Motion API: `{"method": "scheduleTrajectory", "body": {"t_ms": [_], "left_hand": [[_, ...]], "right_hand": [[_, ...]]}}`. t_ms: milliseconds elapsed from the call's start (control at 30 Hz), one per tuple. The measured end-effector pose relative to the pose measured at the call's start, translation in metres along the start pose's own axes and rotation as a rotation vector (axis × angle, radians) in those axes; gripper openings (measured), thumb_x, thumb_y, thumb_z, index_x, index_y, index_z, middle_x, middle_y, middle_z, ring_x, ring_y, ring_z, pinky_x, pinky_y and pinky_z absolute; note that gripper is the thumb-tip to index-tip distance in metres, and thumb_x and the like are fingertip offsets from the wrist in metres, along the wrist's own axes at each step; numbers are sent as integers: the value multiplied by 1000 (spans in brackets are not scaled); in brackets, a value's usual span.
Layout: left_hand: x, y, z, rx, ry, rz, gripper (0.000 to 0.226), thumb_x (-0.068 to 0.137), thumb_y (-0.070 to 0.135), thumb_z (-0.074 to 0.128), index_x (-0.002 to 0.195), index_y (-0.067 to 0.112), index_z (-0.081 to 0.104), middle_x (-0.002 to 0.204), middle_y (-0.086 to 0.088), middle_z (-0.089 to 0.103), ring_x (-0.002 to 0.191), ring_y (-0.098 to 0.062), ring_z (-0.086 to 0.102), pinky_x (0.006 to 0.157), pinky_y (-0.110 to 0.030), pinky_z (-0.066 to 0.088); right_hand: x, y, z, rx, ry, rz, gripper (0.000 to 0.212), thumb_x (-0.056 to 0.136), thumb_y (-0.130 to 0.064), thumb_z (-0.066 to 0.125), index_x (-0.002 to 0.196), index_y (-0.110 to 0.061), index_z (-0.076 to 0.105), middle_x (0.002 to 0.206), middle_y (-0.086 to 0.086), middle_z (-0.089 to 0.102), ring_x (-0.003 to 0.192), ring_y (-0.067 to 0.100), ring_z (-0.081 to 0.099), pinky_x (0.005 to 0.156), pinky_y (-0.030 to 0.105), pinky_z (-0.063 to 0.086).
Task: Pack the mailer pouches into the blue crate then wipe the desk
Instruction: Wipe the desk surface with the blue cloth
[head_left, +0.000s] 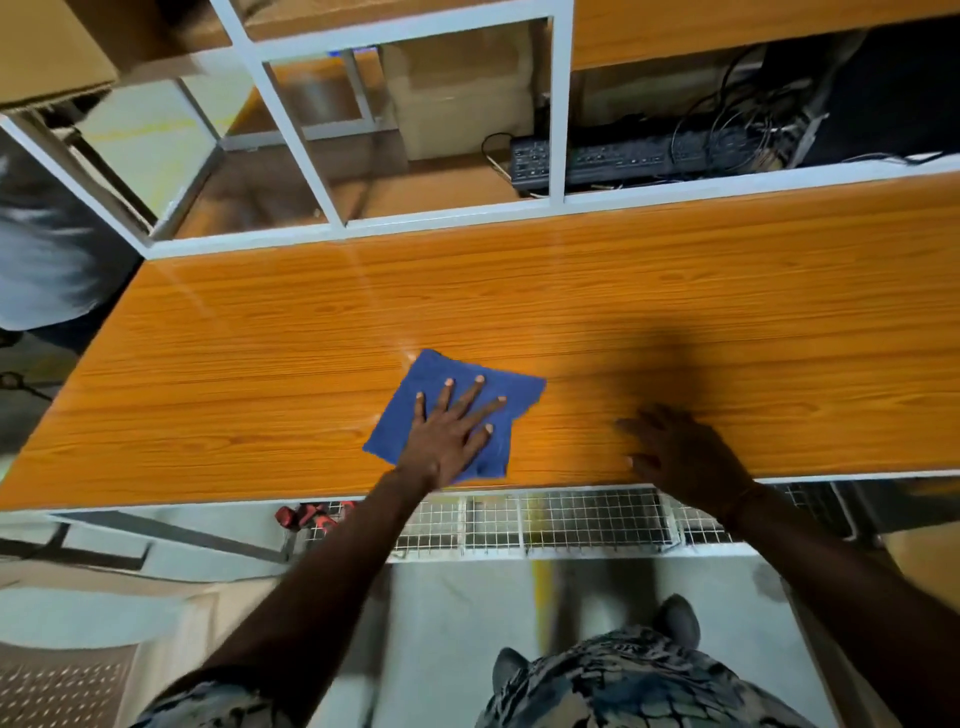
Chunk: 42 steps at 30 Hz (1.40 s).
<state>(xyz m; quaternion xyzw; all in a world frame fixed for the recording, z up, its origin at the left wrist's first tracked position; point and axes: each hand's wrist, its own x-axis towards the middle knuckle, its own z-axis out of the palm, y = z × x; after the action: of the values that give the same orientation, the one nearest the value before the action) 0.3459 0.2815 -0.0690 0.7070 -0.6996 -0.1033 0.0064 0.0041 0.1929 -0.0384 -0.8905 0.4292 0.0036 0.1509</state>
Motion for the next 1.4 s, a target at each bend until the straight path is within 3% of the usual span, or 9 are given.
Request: {"method": "scheduleTrajectory", "body": {"t_ms": [167, 367, 467, 667, 733, 933, 1067, 1300, 1400], "left_hand": [[62, 82, -8, -122, 16, -430, 54, 103, 56, 17, 154, 49, -1, 166, 9, -10, 151, -35, -11, 114, -68, -7], [19, 128, 18, 62, 7, 81, 50, 104, 54, 14, 152, 47, 27, 164, 6, 22, 148, -37, 25, 109, -72, 23], [7, 91, 20, 161, 38, 216, 49, 105, 54, 13, 152, 49, 23, 164, 10, 16, 151, -29, 16, 116, -67, 13], [77, 131, 4, -81, 92, -479, 52, 104, 56, 17, 153, 51, 2, 165, 13, -8, 153, -31, -7, 116, -66, -2], [99, 162, 4, -111, 83, -542, 54, 104, 55, 19, 154, 48, 2, 166, 9, -7, 152, -35, -7, 115, -68, -3], [54, 213, 23, 31, 55, 17, 50, 103, 52, 22, 152, 47, 24, 165, 8, 15, 151, -36, 16, 112, -71, 17], [21, 153, 24, 104, 31, 244, 48, 104, 55, 15, 152, 51, 19, 165, 14, 7, 154, -24, 4, 119, -61, 5], [121, 197, 5, -136, 54, -498, 52, 103, 58, 20, 153, 51, 7, 166, 13, -6, 152, -30, -9, 115, -67, -7], [149, 248, 6, -115, 30, -433, 56, 102, 58, 23, 154, 49, 6, 166, 9, -5, 152, -36, -7, 114, -69, -7]], "right_hand": [[1, 11, -6, 44, 12, -76, 48, 87, -37, 64, 133, -21, 60, 138, 12, 53, 120, 34, 55, 91, 46, 54], [9, 62, -14, 52, 45, -60, 45, 67, -31, 68, 109, -18, 73, 112, 14, 65, 92, 38, 66, 70, 42, 56], [10, 86, -17, 44, 29, -82, 49, 70, -31, 71, 117, -19, 70, 120, 15, 62, 102, 38, 63, 79, 45, 55], [10, 91, -15, 17, 30, -117, 52, 71, -31, 76, 122, -22, 67, 125, 15, 61, 107, 39, 60, 81, 48, 55], [12, 96, -19, 20, 20, -137, 51, 70, -36, 70, 120, -24, 69, 124, 13, 61, 106, 38, 61, 81, 47, 55], [11, 131, -32, -3, 11, -102, 52, 70, -33, 79, 120, -28, 67, 126, 10, 60, 112, 38, 58, 83, 47, 53], [1, 154, -33, -11, -8, -95, 53, 74, -36, 73, 126, -30, 64, 131, 10, 56, 114, 38, 56, 87, 47, 51], [-9, 167, -36, 3, -19, -120, 53, 77, -34, 74, 128, -27, 63, 131, 12, 55, 115, 37, 54, 91, 47, 48], [-13, 172, -37, 17, 4, -114, 52, 73, -38, 67, 123, -25, 66, 127, 13, 57, 110, 38, 57, 88, 47, 49]]}}
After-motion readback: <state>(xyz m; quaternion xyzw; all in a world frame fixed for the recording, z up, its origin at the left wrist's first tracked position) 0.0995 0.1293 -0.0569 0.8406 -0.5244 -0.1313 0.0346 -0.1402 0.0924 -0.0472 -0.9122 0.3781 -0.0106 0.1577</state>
